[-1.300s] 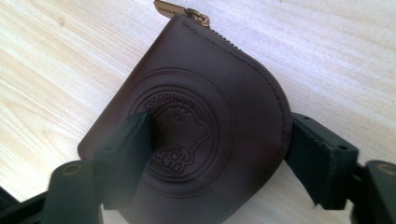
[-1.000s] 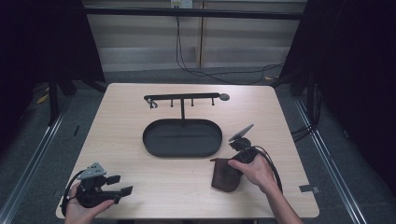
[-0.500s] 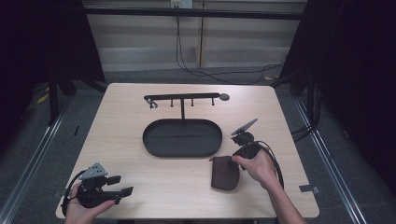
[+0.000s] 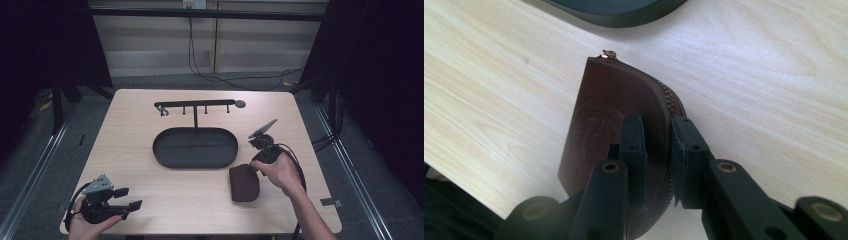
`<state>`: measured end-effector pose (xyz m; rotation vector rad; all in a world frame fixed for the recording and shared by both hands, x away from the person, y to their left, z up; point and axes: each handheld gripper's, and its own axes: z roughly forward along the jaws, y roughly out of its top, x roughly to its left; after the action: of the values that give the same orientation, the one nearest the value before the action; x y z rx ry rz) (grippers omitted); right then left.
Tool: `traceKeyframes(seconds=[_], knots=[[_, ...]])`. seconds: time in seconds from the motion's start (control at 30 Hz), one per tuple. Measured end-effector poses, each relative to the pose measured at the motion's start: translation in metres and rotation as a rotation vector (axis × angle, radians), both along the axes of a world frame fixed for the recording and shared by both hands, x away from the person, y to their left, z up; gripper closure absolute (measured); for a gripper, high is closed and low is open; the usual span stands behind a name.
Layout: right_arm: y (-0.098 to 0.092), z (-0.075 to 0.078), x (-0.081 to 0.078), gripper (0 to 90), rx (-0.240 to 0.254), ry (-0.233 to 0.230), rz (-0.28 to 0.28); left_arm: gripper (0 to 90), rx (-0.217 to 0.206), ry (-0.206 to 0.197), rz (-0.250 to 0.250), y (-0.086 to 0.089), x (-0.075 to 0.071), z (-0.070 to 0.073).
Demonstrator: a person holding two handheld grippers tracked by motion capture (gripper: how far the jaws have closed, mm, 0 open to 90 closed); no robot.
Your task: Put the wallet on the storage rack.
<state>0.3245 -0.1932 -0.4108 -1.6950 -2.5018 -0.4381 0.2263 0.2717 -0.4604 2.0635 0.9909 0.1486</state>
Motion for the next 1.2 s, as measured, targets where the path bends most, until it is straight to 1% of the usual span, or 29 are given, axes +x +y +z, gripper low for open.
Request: traceKeyframes(seconds=[0.07, 0.1, 0.13, 0.2, 0.27, 0.37, 0.43, 0.5, 0.6, 0.67, 0.73, 0.77, 0.8, 0.87, 0.9, 0.97, 1.0, 1.03, 1.07, 1.1, 1.13, 1.2], knots=[[0.001, 0.003, 0.0, 79.1, -0.007, -0.01, 0.001, 28.2, -0.005, 0.002, -0.003, 0.0, 0.0, 0.0], [0.002, 0.004, 0.0, 79.5, -0.006, -0.008, 0.005, 27.5, -0.002, 0.006, -0.01, 0.0, 0.001, 0.0], [0.003, 0.006, 0.0, 80.3, -0.007, -0.012, 0.004, 25.8, -0.005, 0.01, -0.009, -0.001, 0.001, 0.0], [0.004, 0.008, 0.001, 81.2, 0.006, -0.012, 0.013, 24.5, -0.006, 0.003, -0.016, -0.001, 0.001, 0.0], [0.005, 0.01, 0.002, 81.5, -0.006, -0.004, 0.017, 22.8, -0.013, 0.001, -0.016, 0.0, 0.001, 0.0], [0.005, 0.013, 0.002, 82.2, -0.009, -0.009, 0.015, 21.3, -0.025, 0.019, -0.014, 0.0, 0.002, 0.0], [0.006, 0.015, 0.003, 82.7, -0.011, -0.009, 0.012, 20.2, -0.036, 0.026, -0.008, 0.001, 0.003, 0.0], [0.006, 0.017, 0.003, 83.0, -0.014, -0.006, 0.01, 20.0, -0.037, 0.027, -0.006, 0.002, 0.003, 0.0], [0.007, 0.019, 0.005, 83.0, -0.015, -0.004, 0.018, 17.5, -0.041, 0.027, -0.02, 0.002, 0.003, 0.0], [0.008, 0.021, 0.005, 83.2, -0.018, -0.006, 0.02, 16.7, -0.052, 0.032, -0.032, 0.002, 0.003, 0.0], [0.008, 0.024, 0.005, 83.2, -0.022, -0.007, 0.021, 16.6, -0.047, 0.031, -0.034, 0.002, 0.003, -0.001], [0.008, 0.025, 0.005, 83.3, -0.022, -0.009, 0.018, 16.6, -0.047, 0.038, -0.039, 0.002, 0.003, -0.001], [0.008, 0.026, 0.006, 83.3, -0.03, -0.003, 0.024, 16.6, -0.052, 0.039, -0.038, 0.002, 0.003, -0.001], [0.008, 0.028, 0.006, 83.5, -0.032, -0.006, 0.018, 16.4, -0.069, 0.031, -0.059, 0.004, 0.003, 0.0], [0.007, 0.028, 0.006, 83.5, -0.03, -0.005, 0.021, 16.4, -0.087, 0.024, -0.073, 0.005, 0.002, 0.0], [0.006, 0.028, 0.007, 83.5, -0.032, -0.003, 0.015, 16.1, -0.106, 0.027, -0.089, 0.006, 0.002, 0.001], [0.005, 0.027, 0.008, 83.4, -0.035, -0.001, 0.021, 16.1, -0.093, 0.02, -0.083, 0.006, 0.001, 0.0], [0.004, 0.027, 0.008, 83.2, -0.034, 0.004, 0.014, 16.1, -0.076, 0.01, -0.076, 0.006, 0.001, 0.0], [0.003, 0.027, 0.009, 83.2, -0.033, 0.004, 0.009, 16.1, -0.07, 0.012, -0.07, 0.006, 0.001, -0.001], [0.003, 0.027, 0.01, 83.2, -0.037, 0.011, 0.005, 16.1, -0.066, 0.016, -0.072, 0.007, 0.002, -0.001], [0.003, 0.027, 0.011, 83.2, -0.043, 0.009, 0.007, 16.1, -0.066, 0.023, -0.067, 0.006, 0.002, -0.002], [0.002, 0.03, 0.012, 83.3, -0.043, 0.009, 0.001, 16.1, -0.062, 0.021, -0.062, 0.006, 0.002, -0.002]])
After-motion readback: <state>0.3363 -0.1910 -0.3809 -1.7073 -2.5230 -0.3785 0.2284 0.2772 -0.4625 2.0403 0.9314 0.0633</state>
